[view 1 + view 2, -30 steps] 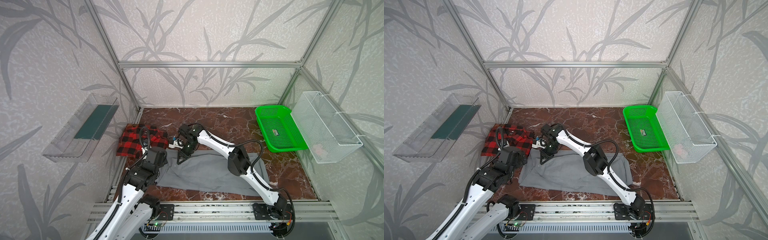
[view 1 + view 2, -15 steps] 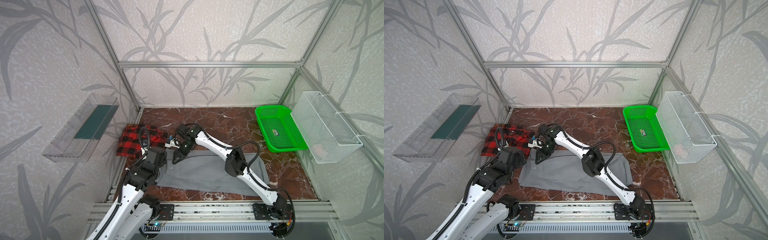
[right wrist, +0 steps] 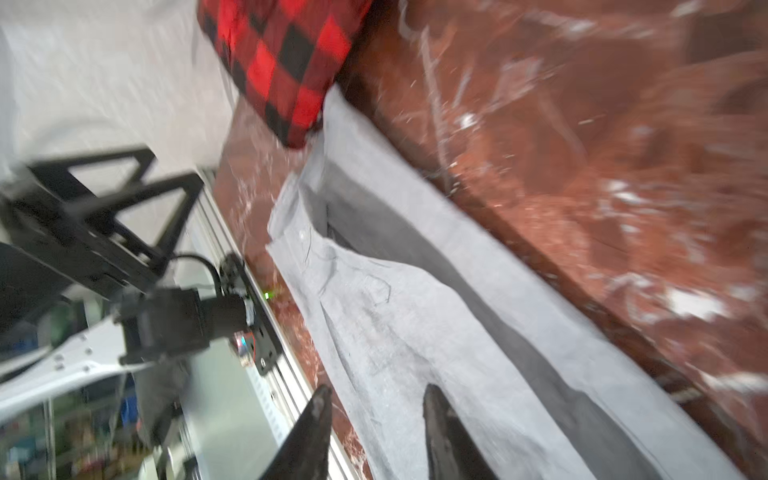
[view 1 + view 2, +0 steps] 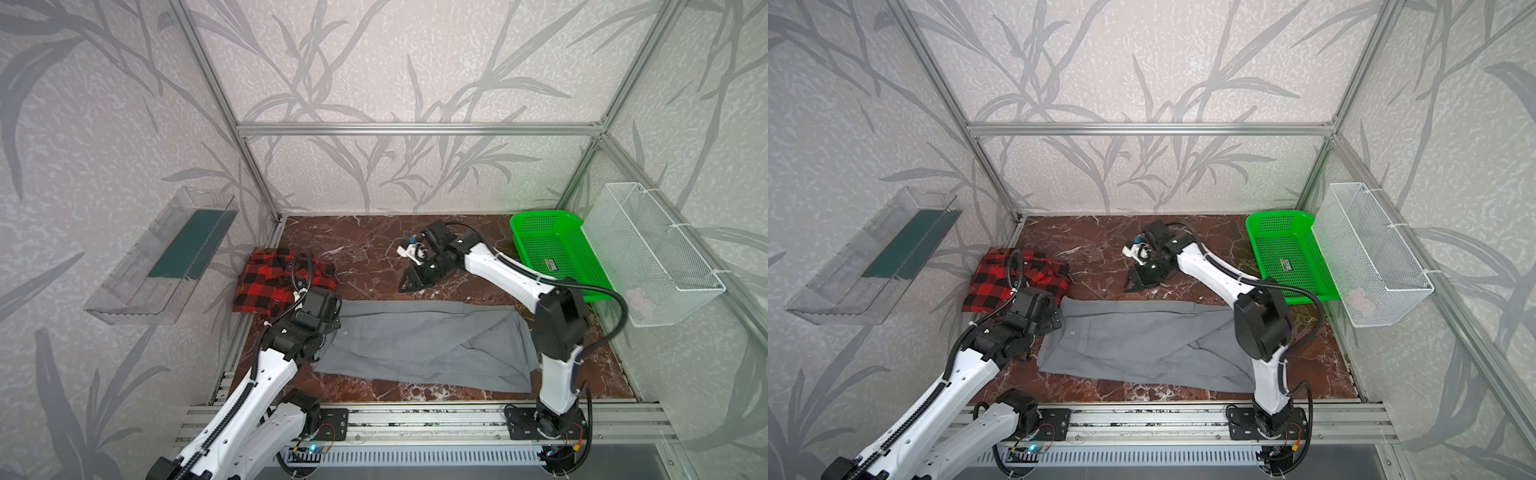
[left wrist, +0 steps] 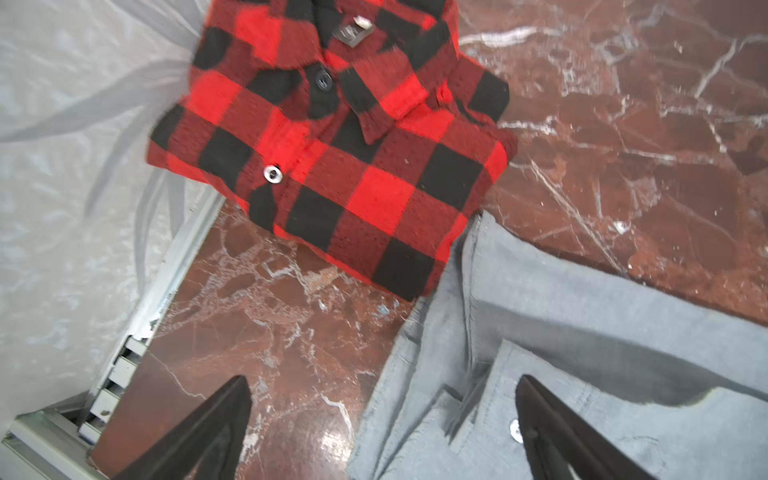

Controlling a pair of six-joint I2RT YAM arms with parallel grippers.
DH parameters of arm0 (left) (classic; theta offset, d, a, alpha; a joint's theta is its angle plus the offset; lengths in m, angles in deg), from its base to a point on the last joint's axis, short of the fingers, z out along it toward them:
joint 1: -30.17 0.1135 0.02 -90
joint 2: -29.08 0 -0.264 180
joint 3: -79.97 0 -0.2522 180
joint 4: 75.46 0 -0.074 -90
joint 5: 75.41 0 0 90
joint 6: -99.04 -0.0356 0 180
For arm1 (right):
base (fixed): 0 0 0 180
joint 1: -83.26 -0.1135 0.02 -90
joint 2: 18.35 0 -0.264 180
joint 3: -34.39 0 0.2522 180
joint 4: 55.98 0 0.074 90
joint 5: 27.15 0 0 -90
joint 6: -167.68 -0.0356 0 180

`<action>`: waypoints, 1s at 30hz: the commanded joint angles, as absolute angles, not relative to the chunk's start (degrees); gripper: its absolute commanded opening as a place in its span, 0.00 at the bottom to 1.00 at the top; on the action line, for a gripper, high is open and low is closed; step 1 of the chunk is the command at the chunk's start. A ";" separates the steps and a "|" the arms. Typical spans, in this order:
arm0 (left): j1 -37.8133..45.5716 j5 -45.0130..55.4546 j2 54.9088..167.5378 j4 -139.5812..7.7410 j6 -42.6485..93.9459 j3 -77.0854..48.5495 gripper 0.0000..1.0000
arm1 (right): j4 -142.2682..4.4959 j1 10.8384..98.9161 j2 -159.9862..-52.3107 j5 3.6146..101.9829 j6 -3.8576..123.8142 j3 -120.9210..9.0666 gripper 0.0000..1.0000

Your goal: Fold and stack the long sleeve shirts

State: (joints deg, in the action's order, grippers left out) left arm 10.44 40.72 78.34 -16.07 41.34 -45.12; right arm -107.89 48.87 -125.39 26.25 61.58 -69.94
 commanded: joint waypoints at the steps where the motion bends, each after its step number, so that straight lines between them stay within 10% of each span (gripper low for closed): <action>1: 10.74 36.87 80.71 -16.43 43.76 -42.62 0.99 | -92.76 53.16 -118.92 30.15 49.20 -54.96 0.37; 16: 9.90 24.08 87.91 -22.99 49.28 -45.28 0.99 | -84.64 61.10 -98.37 50.94 28.35 -15.44 0.33; 30: 8.65 20.04 107.25 -24.45 57.37 -44.81 0.99 | -83.32 65.75 -112.30 55.97 32.26 -20.80 0.34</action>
State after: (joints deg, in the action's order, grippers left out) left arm 9.15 20.35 104.67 -26.15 54.69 -46.02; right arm -81.27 63.75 -105.94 53.55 29.08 -19.76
